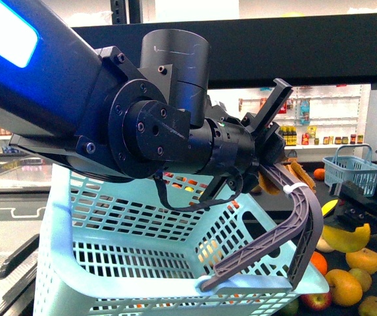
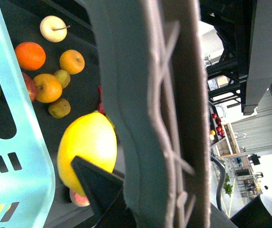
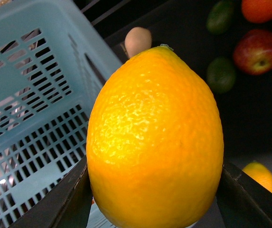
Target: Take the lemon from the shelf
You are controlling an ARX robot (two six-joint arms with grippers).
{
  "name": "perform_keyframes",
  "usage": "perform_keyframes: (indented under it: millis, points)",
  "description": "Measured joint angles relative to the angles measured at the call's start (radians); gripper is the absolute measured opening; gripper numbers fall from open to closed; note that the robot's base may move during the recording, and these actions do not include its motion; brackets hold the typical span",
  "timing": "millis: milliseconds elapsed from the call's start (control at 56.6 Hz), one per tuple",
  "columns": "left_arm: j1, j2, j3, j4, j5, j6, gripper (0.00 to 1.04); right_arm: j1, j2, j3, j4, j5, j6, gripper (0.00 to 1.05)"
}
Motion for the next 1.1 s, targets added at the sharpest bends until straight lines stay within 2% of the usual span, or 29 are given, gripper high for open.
perform_keyframes:
  millis: [141, 336, 424, 459, 565, 654, 848, 972, 1096]
  points:
    - [0.0, 0.0, 0.0, 0.0, 0.0, 0.0, 0.07, 0.077, 0.023, 0.015, 0.001, 0.004, 0.06, 0.63]
    - [0.0, 0.0, 0.0, 0.0, 0.0, 0.0, 0.07, 0.114, 0.054, 0.015, 0.0, 0.011, 0.064, 0.64]
    - [0.0, 0.0, 0.0, 0.0, 0.0, 0.0, 0.07, 0.117, 0.058, 0.014, 0.006, 0.015, 0.064, 0.77]
    - [0.0, 0.0, 0.0, 0.0, 0.0, 0.0, 0.07, 0.115, 0.057, 0.013, 0.017, 0.016, 0.064, 0.85]
    - [0.0, 0.0, 0.0, 0.0, 0.0, -0.001, 0.07, 0.1, 0.054, 0.012, 0.038, 0.014, 0.066, 0.98]
    - [0.0, 0.0, 0.0, 0.0, 0.004, -0.003, 0.07, 0.062, 0.033, 0.004, 0.049, 0.01, 0.066, 0.97]
    - [0.0, 0.002, 0.0, 0.0, -0.004, -0.001, 0.07, -0.111, -0.111, -0.086, 0.111, -0.047, -0.011, 0.97]
    - [0.0, 0.002, 0.0, 0.0, -0.003, -0.003, 0.07, -0.236, -0.132, -0.198, 0.194, -0.099, -0.115, 0.97]
    - [0.0, 0.002, 0.0, 0.0, -0.001, -0.003, 0.07, -0.3, -0.069, -0.306, 0.26, -0.12, -0.247, 0.97]
